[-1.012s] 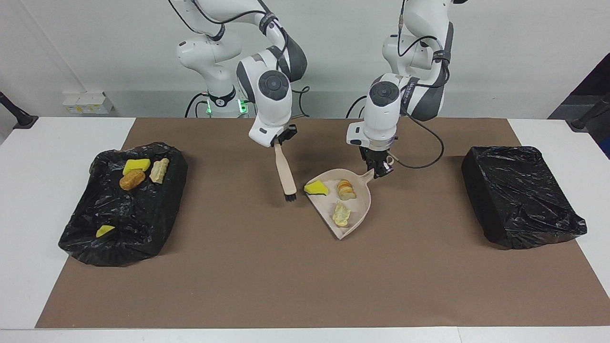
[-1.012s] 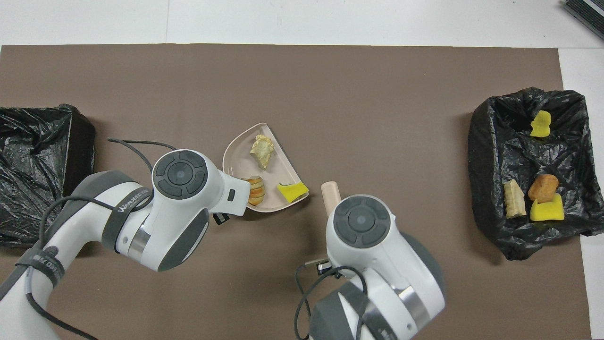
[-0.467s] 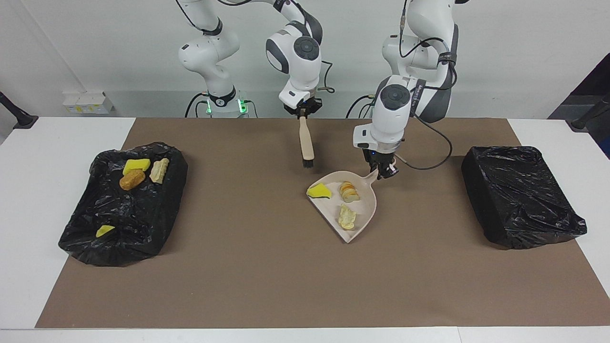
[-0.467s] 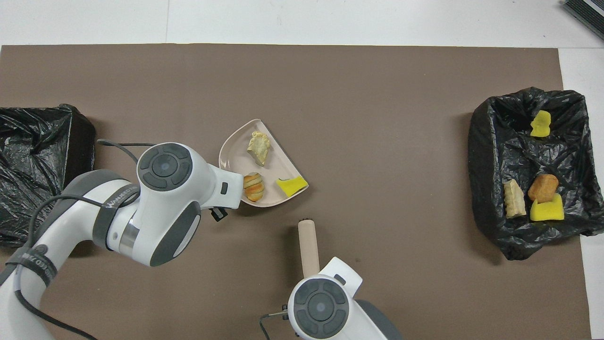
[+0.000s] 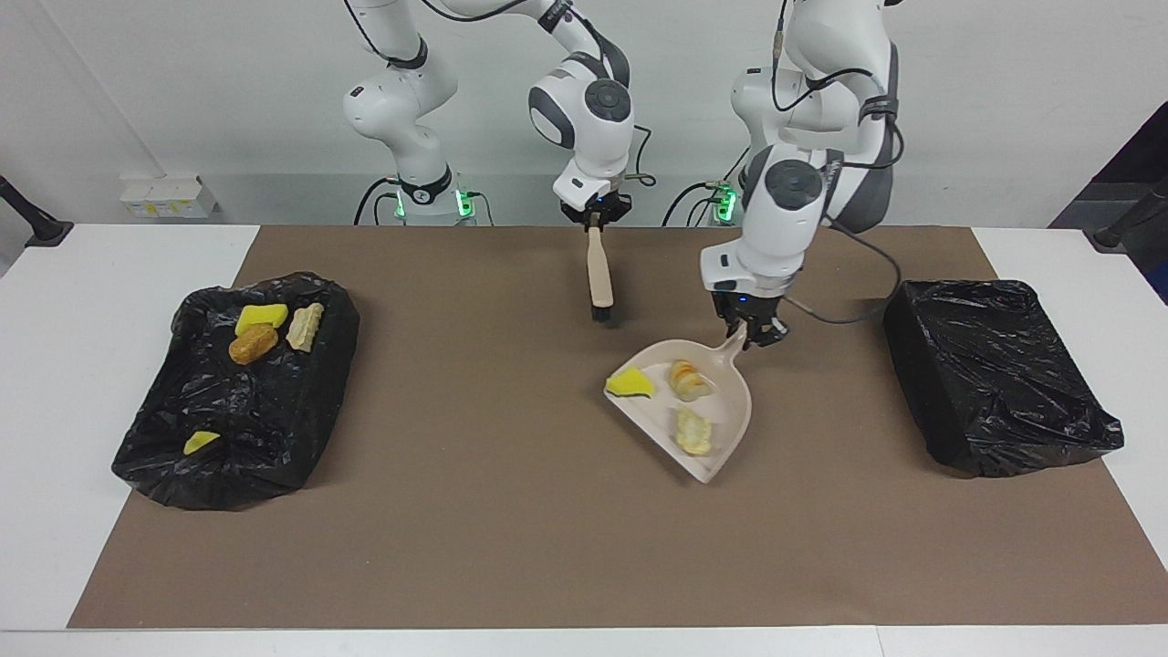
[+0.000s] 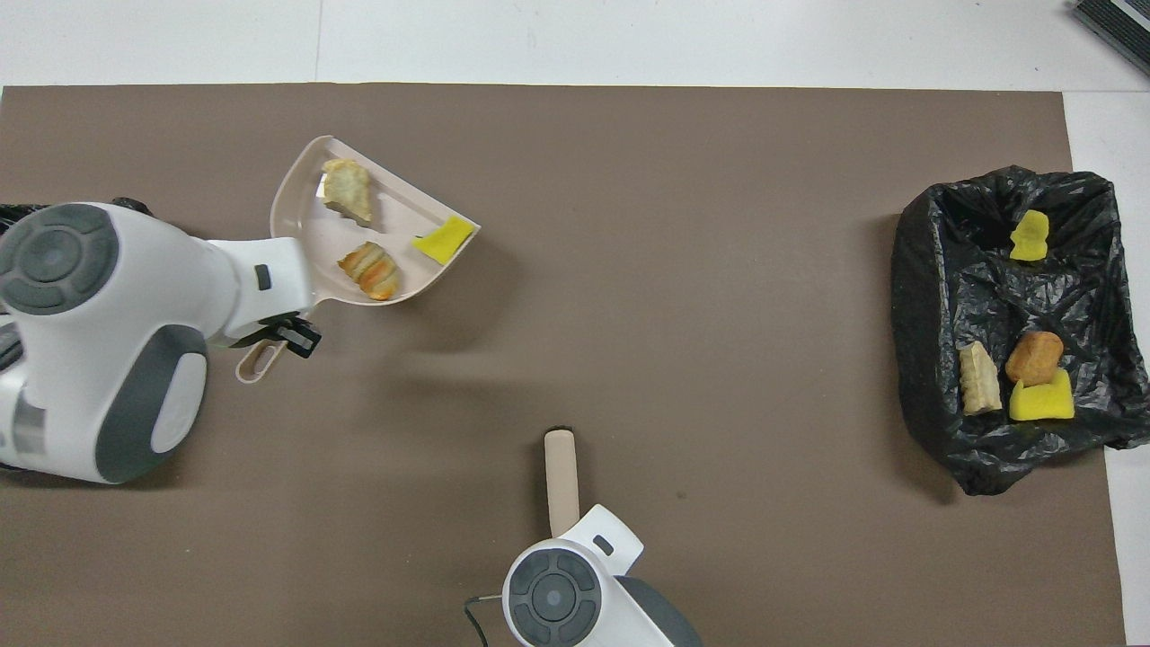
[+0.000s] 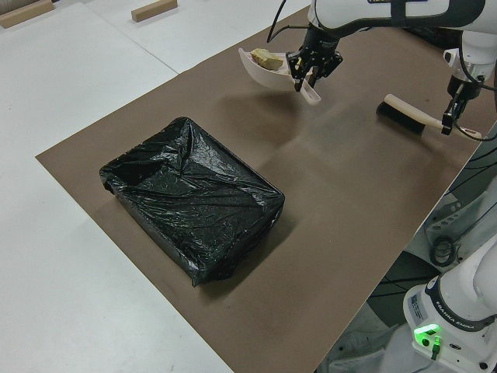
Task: Sweep and dump trash in bin
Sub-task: 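Carry the dustpan over the nearby bin with the left gripper and tip it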
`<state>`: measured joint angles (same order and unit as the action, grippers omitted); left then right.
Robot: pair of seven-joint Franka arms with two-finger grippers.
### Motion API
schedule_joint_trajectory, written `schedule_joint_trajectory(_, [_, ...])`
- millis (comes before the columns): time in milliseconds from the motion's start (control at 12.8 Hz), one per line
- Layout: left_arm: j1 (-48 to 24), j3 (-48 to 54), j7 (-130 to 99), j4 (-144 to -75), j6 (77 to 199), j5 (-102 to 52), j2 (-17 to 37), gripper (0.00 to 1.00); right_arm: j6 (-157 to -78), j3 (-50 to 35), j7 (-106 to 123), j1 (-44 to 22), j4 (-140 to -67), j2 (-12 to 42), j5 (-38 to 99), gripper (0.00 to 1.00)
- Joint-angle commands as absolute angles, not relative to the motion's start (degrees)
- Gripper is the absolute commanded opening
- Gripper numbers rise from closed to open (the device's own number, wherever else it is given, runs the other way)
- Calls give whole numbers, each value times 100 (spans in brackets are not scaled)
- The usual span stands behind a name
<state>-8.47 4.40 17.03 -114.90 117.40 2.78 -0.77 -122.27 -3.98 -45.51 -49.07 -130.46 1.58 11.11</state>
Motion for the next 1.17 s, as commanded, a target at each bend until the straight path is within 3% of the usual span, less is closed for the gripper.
schedule_joint_trajectory(0, [-257,492,1450,-11330,11549,193,-316,0,-12016,-413,-4509,-4816,-12816,184,1204,100])
schedule_joint_trajectory(234, [621,483,1921,-10978,11172,211,-229,0,-11104,-404,-4361,-4484,-12176,132,1195,100])
schedule_joint_trajectory(545, [2141,483,4617,-10907,11215,211,-202,0,-9671,-352,-3457,-3878,-10989,70,1108,100])
schedule_joint_trajectory(1090, [3225,422,6484,-10898,11496,578,-193,0,-8324,-308,-1743,-2463,-9573,-132,897,100])
